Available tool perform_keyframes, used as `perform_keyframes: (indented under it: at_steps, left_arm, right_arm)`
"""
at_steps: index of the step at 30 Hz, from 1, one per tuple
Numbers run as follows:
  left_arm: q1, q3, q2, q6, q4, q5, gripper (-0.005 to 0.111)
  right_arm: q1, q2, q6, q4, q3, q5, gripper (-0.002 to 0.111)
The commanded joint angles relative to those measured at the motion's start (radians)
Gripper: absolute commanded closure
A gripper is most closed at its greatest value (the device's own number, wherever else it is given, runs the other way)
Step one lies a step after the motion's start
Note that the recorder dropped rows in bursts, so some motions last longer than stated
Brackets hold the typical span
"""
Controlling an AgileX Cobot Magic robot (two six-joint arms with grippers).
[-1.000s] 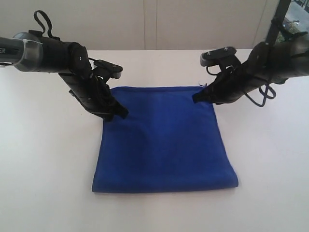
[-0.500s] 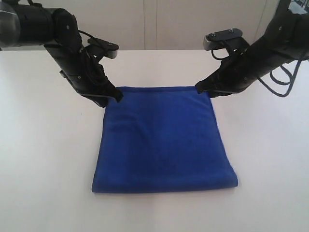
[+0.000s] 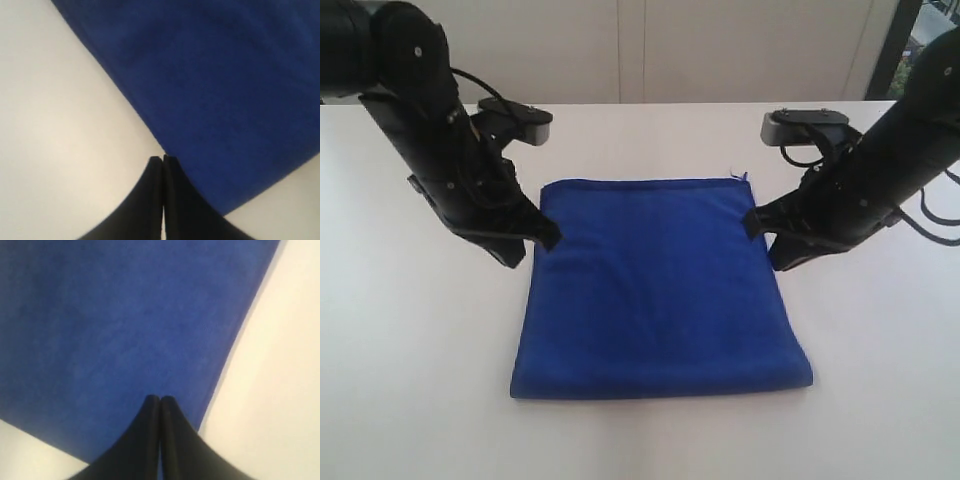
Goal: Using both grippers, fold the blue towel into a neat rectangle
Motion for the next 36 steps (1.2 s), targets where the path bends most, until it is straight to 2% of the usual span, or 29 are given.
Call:
perform_keyframes:
  at_steps: [1,5,10,13,15,19,21,26,36]
  left_arm:
    - [-0.086,0.099,-0.039,-0.063,-0.01,-0.066,0.107]
    - [-0.126,0.17,-0.038,-0.118,-0.01,-0.139,0.107]
    - [-0.126,0.245,-0.033,-0.168,-0.01,-0.204,0.107]
    - [-0.126,0.291,0.01,-0.188,-0.033,-0.308,0.107]
    - [-0.126,0.294,0.028,-0.188,-0.047,-0.325,0.107]
    - [-0.126,0.294,0.073,-0.184,-0.043,-0.29,0.107]
    - [-0.126,0.296,0.096,-0.157,-0.036,-0.246,0.107]
    - [-0.126,0.298,0.107,-0.157,-0.033,-0.25,0.107]
    - [-0.126,0.278,0.07,-0.157,-0.022,-0.209,0.107]
  right_arm:
    - [0.027,-0.05,0.019,-0.003,0.07,0.003,0.108]
    - [0.07,-0.054,0.019,0.002,0.105,-0.023,0.108]
    - [0.104,-0.05,0.048,0.002,0.164,-0.089,0.108]
    - [0.104,-0.009,0.062,0.013,0.187,-0.129,0.108]
    - [0.104,0.009,0.064,0.016,0.187,-0.129,0.108]
    - [0.104,0.052,0.064,-0.004,0.187,-0.127,0.108]
    - [0.104,0.074,0.122,-0.068,0.187,-0.123,0.108]
    - [0.104,0.09,0.237,-0.201,0.187,-0.102,0.108]
    - [0.104,0.066,0.245,-0.206,0.168,-0.08,0.108]
